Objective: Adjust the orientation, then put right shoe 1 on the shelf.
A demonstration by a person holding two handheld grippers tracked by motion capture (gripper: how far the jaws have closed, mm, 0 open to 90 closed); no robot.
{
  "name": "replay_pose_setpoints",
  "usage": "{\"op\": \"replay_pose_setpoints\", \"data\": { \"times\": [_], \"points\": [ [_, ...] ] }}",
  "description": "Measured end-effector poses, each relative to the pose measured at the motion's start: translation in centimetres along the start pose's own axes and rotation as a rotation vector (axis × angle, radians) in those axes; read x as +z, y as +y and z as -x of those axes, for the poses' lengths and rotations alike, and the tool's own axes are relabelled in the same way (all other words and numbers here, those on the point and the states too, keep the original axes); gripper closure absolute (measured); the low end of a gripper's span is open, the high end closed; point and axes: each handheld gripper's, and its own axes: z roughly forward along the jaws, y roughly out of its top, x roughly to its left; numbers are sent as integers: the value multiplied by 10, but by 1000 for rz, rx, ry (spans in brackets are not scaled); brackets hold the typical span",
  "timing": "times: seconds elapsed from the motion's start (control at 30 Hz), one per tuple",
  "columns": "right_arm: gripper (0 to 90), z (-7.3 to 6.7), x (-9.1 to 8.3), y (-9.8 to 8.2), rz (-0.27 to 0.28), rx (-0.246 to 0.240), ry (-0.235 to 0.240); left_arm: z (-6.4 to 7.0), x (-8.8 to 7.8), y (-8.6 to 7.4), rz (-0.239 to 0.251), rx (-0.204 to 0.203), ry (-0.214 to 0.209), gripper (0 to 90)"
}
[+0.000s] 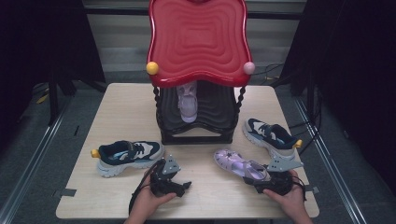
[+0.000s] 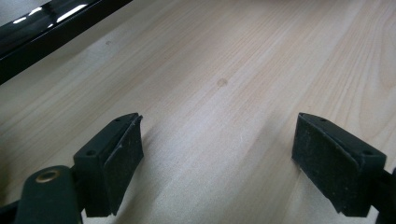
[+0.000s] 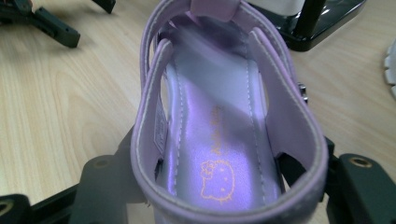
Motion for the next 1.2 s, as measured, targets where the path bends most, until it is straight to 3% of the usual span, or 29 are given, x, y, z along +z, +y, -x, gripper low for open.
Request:
{"op": "replay_pose_setpoints", "data": {
  "times": [0.23, 0.73, 1.0, 1.2],
  "points": [
    [372, 0, -5, 5, 48, 24, -3, 0, 0, 0, 0, -1, 0, 158],
    [374, -3, -13, 19, 141, 30, -73, 0, 0, 0, 0, -1, 0, 158],
    [373, -9, -11, 32, 227, 43, -98, 0, 0, 0, 0, -1, 0, 158],
    [374, -18, -6, 45, 270, 38, -160, 0, 0, 0, 3, -2, -1, 158]
  ]
}}
